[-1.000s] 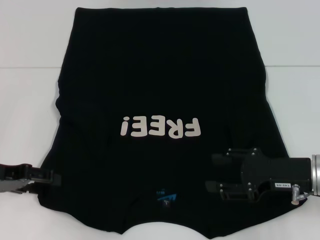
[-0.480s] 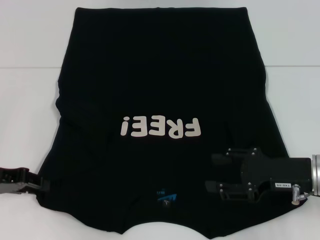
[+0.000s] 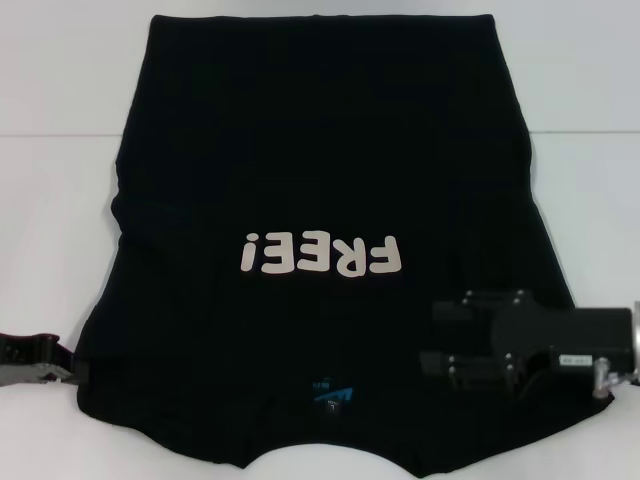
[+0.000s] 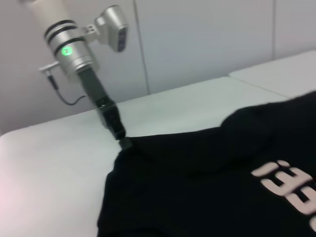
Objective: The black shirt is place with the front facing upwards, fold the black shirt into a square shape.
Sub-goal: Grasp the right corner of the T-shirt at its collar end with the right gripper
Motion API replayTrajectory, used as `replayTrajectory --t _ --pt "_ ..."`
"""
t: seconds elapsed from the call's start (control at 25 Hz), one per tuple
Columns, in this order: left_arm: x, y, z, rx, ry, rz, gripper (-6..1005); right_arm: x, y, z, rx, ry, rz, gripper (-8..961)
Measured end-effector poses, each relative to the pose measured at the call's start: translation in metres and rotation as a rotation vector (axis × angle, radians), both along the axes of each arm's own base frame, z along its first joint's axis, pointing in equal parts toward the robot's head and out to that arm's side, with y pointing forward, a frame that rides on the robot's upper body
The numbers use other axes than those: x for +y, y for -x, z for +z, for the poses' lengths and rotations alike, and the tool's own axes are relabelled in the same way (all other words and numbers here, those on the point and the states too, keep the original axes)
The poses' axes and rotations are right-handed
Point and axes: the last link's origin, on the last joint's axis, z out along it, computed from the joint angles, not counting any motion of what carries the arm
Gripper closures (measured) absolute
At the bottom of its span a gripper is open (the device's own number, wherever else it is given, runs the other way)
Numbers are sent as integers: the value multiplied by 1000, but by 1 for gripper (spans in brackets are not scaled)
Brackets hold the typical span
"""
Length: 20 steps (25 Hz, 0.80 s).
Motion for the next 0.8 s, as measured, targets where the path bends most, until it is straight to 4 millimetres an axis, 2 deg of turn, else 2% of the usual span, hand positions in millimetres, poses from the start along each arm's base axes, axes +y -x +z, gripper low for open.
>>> replayTrajectory --t 0.12,0.16,0.2,0.48,0.68,0.8 --pt "0 0 3 -15 -10 -1 918 9 -2 14 -5 16 -106 218" --pt "0 0 4 -18 -9 -3 943 17 -3 29 -23 37 -211 218" --pt "0 -1 5 -22 -7 -6 968 17 -3 29 -23 37 -211 218" --pt "2 -14 10 -50 40 -35 968 42 -10 90 -193 109 -631 218" --pt "2 -17 11 -60 53 -44 968 39 -23 110 -312 154 -872 218" --pt "2 -18 11 -60 60 -50 968 35 -31 110 -343 173 -979 218"
